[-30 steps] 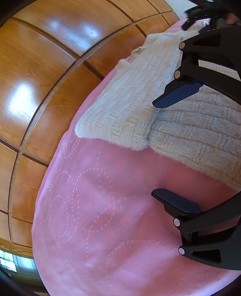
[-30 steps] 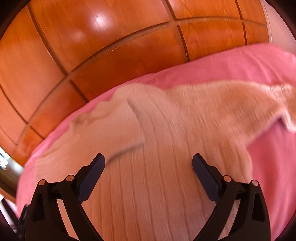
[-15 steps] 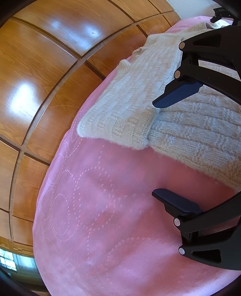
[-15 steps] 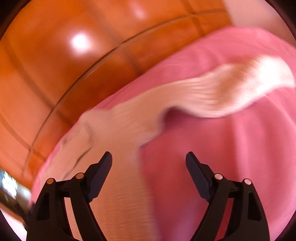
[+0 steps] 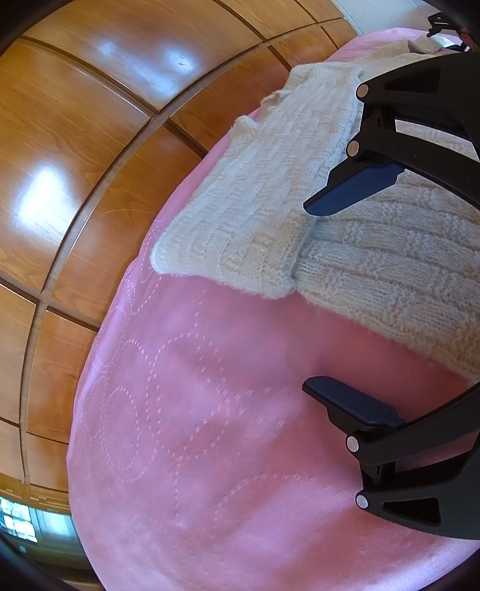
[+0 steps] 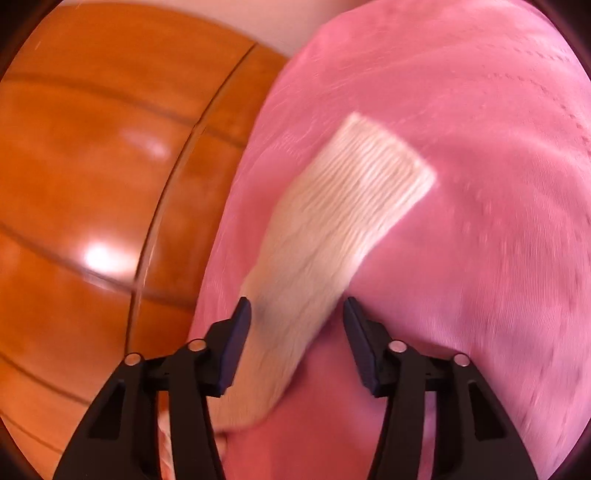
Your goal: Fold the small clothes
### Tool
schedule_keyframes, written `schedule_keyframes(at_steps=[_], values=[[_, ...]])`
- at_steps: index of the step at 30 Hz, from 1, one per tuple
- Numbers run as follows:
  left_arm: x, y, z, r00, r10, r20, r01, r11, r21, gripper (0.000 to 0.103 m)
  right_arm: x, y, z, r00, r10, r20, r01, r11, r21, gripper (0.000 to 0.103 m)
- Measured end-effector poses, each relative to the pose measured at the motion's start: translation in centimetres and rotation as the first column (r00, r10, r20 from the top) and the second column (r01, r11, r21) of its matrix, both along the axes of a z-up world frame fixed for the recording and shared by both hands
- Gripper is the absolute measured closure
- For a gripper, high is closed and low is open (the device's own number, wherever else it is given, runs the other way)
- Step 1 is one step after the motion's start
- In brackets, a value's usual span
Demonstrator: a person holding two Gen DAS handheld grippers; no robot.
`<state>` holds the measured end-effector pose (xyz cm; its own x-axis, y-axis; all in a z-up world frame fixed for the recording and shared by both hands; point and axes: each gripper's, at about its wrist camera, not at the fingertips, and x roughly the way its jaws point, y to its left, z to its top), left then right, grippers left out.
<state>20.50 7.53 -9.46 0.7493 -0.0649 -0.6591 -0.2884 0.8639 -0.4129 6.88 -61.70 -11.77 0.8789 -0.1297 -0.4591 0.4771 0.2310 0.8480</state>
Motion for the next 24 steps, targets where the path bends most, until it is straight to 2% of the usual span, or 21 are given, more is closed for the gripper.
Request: schedule_keyframes(at_steps=[3, 5, 6, 8, 12, 16, 21, 24], values=[[0.1, -0.1, 0.0, 1.0, -0.002, -0.002, 0.002, 1.0, 0.007, 0.015, -0.2, -1.6, -0.4, 1.0, -0.006, 0.001, 0.006, 1.0, 0.025, 0.072], [0.3, -0.1, -0.1, 1.0, -0.005, -0.003, 0.005, 1.0, 0.01, 0.015, 0.2, -2.1, -1.0, 1.0, -0.018, -0.008, 0.018, 0.999, 0.05, 0.09], [0.3, -0.1, -0.1, 1.0, -0.007, -0.002, 0.007, 1.0, 0.01, 0.015, 0.3, -2.3, -1.3, 1.0, -0.02, -0.009, 0.02, 0.998, 0.065, 0.092], [0.3, 0.0, -0.1, 1.0, -0.008, -0.002, 0.008, 1.0, 0.007, 0.015, 0.5, -2.3, -1.3, 1.0, -0.014, -0.006, 0.014, 0.997, 0.073, 0.091], [0.2, 0.0, -0.1, 1.0, -0.008, 0.001, 0.008, 1.0, 0.005, 0.015, 1.5, -1.8, 0.3, 0.999, -0.002, -0.037, 0.004, 1.0, 0.031, 0.091], [0.2, -0.1, -0.1, 1.0, -0.007, 0.003, 0.007, 1.0, 0.002, 0.015, 3.2, 0.6, 4.5, 0.998, 0.053, -0.036, -0.056, 0.994, -0.089, 0.091], [0.0, 0.0, -0.1, 1.0, -0.007, 0.007, 0.007, 1.0, -0.004, 0.015, 6.6, 6.3, 9.8, 0.98, 0.198, -0.004, -0.193, 0.953, -0.233, 0.092], [-0.1, 0.1, 0.0, 1.0, -0.008, 0.01, 0.008, 1.0, -0.009, 0.015, 9.1, 11.2, 12.4, 0.949, 0.314, 0.0, -0.298, 0.901, -0.316, 0.092]])
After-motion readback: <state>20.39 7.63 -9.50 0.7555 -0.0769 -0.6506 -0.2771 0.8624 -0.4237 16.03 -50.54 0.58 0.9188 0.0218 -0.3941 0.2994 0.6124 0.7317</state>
